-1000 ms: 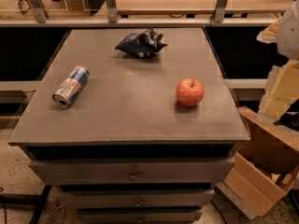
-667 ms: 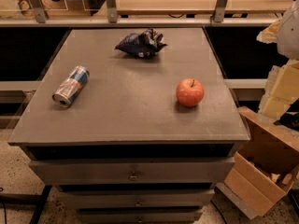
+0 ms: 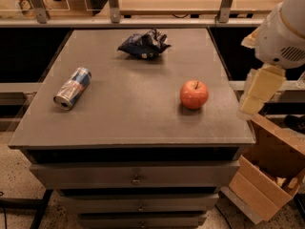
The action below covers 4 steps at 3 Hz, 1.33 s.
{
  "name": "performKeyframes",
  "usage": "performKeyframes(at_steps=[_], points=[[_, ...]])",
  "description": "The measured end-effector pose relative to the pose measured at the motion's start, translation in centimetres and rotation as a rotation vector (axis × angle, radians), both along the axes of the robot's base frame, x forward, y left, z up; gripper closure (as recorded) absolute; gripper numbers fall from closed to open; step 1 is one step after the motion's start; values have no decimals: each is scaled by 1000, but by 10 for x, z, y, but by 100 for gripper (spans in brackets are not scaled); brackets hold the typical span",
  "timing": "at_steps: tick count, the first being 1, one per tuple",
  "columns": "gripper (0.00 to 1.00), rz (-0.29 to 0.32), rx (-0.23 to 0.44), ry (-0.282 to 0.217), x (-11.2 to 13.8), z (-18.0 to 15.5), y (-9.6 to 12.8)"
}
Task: Move apple near blue chip bag
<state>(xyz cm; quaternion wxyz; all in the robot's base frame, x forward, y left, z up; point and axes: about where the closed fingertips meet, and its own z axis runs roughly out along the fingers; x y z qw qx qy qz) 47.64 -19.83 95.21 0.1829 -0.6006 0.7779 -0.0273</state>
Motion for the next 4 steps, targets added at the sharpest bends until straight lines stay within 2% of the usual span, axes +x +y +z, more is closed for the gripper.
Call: performKeyframes(at_steps=[1,4], points=[[0,18,41,1,21,-20,16],[0,11,152,81,58,-90,44]])
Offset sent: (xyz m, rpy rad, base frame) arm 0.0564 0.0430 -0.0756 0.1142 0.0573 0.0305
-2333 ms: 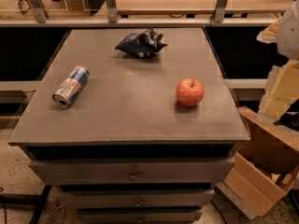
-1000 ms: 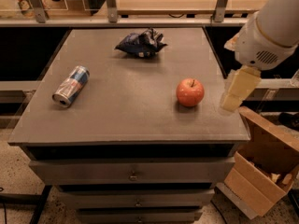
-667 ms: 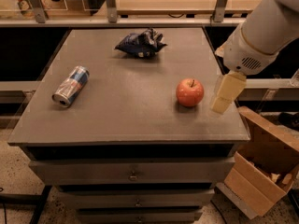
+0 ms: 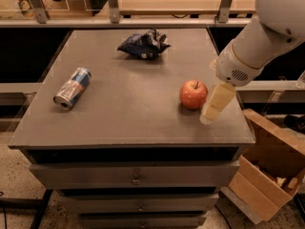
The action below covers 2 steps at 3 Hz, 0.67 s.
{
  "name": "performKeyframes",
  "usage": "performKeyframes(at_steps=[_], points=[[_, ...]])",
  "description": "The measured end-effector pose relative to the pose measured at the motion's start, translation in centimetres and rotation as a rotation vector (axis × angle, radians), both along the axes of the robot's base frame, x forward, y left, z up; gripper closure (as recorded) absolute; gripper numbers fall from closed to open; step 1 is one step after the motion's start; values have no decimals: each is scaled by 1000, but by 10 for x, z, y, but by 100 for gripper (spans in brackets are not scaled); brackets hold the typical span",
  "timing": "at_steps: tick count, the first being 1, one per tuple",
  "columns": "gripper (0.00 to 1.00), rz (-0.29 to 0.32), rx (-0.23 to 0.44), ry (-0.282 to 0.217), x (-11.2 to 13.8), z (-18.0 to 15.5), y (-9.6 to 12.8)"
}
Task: Move apple near blue chip bag
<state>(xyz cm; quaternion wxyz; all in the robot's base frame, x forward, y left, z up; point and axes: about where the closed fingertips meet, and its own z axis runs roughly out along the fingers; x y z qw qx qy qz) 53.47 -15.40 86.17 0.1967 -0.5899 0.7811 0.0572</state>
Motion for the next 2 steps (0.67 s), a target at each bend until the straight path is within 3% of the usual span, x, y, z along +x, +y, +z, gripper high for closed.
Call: performKeyframes(at_steps=[1,2], points=[[0,0,57,20,7,-16,9],[18,18,116,29,15,-24,24]])
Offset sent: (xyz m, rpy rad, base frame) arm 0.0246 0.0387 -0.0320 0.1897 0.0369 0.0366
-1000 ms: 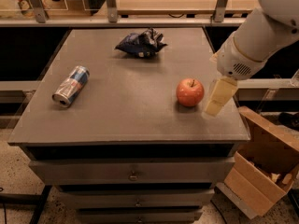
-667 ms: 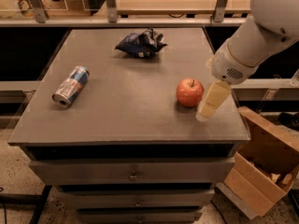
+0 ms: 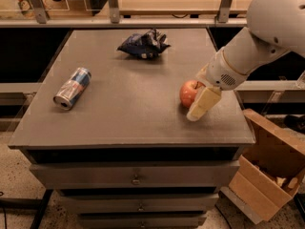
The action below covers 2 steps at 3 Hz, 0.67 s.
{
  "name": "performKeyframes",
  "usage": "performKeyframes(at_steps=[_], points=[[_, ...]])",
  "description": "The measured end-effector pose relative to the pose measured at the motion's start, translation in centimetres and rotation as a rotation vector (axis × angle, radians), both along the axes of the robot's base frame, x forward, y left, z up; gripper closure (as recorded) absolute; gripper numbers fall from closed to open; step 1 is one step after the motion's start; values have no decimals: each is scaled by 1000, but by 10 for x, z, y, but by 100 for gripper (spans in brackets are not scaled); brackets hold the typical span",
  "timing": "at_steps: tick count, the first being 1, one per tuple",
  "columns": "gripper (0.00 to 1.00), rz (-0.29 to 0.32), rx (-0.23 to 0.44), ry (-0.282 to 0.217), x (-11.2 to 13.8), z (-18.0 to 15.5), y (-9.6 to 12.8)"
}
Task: Move apple near blue chip bag
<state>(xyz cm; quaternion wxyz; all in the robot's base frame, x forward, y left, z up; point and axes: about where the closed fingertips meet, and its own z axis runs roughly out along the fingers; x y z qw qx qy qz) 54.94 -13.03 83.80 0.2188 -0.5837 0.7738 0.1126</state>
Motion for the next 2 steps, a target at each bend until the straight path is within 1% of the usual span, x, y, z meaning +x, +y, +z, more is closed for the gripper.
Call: performKeyframes(at_steps=[1,2], points=[[41,12,41,12,4,-5,10],[64,15,40,14,4,-6,11]])
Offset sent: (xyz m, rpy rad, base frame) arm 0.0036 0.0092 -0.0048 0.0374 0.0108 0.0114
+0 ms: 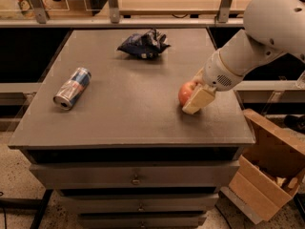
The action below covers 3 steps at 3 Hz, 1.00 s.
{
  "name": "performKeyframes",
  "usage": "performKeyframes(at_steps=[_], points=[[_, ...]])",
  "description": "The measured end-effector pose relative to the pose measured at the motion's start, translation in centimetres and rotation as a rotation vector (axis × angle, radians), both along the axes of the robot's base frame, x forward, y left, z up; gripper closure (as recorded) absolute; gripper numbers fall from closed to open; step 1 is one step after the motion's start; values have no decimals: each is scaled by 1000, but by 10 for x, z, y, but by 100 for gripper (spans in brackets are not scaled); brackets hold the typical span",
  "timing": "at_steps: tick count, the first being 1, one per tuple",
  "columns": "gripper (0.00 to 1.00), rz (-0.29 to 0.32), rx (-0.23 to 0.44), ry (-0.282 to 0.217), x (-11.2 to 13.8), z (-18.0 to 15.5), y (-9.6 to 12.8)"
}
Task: Move apple near blue chip bag
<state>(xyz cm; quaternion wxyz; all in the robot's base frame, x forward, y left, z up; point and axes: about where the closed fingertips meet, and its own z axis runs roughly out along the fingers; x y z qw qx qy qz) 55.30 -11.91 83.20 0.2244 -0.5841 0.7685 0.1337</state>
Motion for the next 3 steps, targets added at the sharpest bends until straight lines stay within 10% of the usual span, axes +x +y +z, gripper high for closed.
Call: performKeyframes(at_steps=[2,3], points=[[100,-24,2,-41,5,10,2],[100,-28,-16,-86,30,21,8]])
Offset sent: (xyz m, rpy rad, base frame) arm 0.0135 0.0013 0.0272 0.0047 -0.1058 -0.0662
